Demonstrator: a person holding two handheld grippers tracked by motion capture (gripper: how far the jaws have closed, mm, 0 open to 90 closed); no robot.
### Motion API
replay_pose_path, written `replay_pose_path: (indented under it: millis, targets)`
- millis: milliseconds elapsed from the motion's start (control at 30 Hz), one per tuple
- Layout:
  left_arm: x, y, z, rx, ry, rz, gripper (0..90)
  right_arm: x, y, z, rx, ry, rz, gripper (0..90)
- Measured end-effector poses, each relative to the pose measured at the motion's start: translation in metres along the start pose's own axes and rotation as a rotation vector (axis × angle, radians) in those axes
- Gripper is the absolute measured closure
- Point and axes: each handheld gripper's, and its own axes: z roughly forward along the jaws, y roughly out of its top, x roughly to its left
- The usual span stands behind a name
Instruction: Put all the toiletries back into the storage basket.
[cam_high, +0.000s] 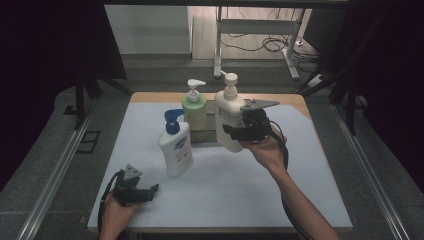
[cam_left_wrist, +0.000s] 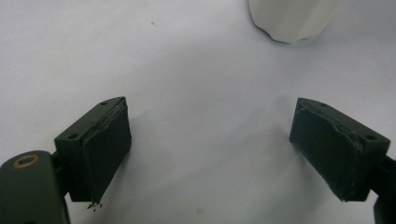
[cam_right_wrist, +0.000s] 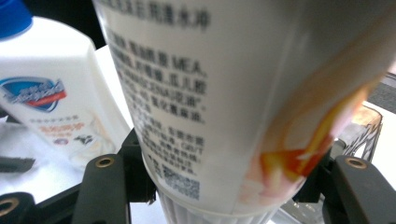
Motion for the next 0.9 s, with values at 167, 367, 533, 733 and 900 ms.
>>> replay_pose_path:
  millis: [167,367,533,733,900]
  targets:
    - [0.0,0.0,0.0,0.0,0.0,0.0,12.2,-0.006,0.006,0.007,-0.009,-0.015,0.023,39.6]
    - [0.0,0.0,0.0,0.002,0.0,0.003,12.2,-0.011,0.01,0.015,-0.011,-0.028,0.026,39.7]
    - [0.0,0.0,0.0,0.002,-0.001,0.003,12.2,-0.013,0.014,0.02,-0.018,-0.037,0.035,39.7]
    - [0.0,0.0,0.0,0.002,-0.002,-0.001,12.2,-0.017,0.021,0.029,-0.028,-0.049,0.045,39.7]
    - [0.0,0.0,0.0,0.002,-0.001,-0.001,12.2,-0.021,0.026,0.038,-0.032,-0.055,0.052,39.8]
